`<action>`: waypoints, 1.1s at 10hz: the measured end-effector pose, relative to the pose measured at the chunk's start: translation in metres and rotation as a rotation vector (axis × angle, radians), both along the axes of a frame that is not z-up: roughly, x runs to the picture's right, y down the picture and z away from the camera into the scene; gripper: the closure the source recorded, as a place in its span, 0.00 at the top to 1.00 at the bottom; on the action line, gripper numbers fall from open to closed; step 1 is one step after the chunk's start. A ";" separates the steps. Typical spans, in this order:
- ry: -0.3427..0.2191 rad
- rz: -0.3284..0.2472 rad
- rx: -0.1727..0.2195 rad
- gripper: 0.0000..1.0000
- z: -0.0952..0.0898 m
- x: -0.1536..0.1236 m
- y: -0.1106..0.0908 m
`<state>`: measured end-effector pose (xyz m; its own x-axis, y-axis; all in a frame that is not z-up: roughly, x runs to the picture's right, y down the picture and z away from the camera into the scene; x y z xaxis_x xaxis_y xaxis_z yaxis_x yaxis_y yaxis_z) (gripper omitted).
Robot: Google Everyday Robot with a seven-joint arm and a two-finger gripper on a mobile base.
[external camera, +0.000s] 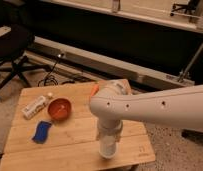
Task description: Place the ceramic cup over the eraser
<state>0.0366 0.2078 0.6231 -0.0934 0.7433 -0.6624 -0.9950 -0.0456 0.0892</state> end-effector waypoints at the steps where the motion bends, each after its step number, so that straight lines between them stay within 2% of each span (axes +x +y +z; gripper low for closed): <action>1: -0.011 0.016 0.012 0.17 0.006 -0.001 0.004; 4: -0.002 0.012 0.023 0.43 0.014 0.003 0.012; 7: 0.013 0.011 0.026 0.75 0.017 0.005 0.017; 8: 0.005 0.020 0.030 0.79 0.018 0.003 0.017; 11: -0.017 0.056 0.036 0.80 0.019 -0.002 0.016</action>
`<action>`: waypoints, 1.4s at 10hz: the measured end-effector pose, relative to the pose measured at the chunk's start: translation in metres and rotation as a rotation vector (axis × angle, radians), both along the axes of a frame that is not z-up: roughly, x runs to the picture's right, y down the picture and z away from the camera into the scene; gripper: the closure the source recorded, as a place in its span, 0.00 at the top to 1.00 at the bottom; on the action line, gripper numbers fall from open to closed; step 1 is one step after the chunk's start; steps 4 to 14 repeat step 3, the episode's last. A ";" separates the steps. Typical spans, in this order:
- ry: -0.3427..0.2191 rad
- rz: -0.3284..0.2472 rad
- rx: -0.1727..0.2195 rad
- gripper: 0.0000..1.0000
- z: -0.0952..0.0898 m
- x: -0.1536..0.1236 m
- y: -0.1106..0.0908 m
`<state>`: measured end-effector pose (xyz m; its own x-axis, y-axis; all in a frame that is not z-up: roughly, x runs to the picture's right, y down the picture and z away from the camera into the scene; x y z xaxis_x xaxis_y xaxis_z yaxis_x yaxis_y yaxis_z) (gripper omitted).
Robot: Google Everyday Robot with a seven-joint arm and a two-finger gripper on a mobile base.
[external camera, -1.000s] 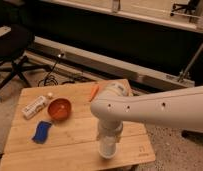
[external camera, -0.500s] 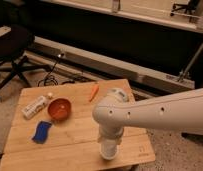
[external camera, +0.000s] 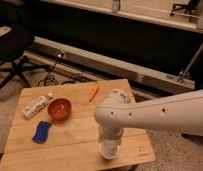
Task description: Place the ceramic cup over the eraser
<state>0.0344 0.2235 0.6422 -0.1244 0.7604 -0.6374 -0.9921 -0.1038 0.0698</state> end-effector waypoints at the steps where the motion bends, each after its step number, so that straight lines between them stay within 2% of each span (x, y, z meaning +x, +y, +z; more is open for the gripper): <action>1: -0.009 0.020 -0.003 0.80 0.000 -0.002 -0.001; 14: -0.009 0.025 -0.003 0.80 0.000 -0.001 -0.001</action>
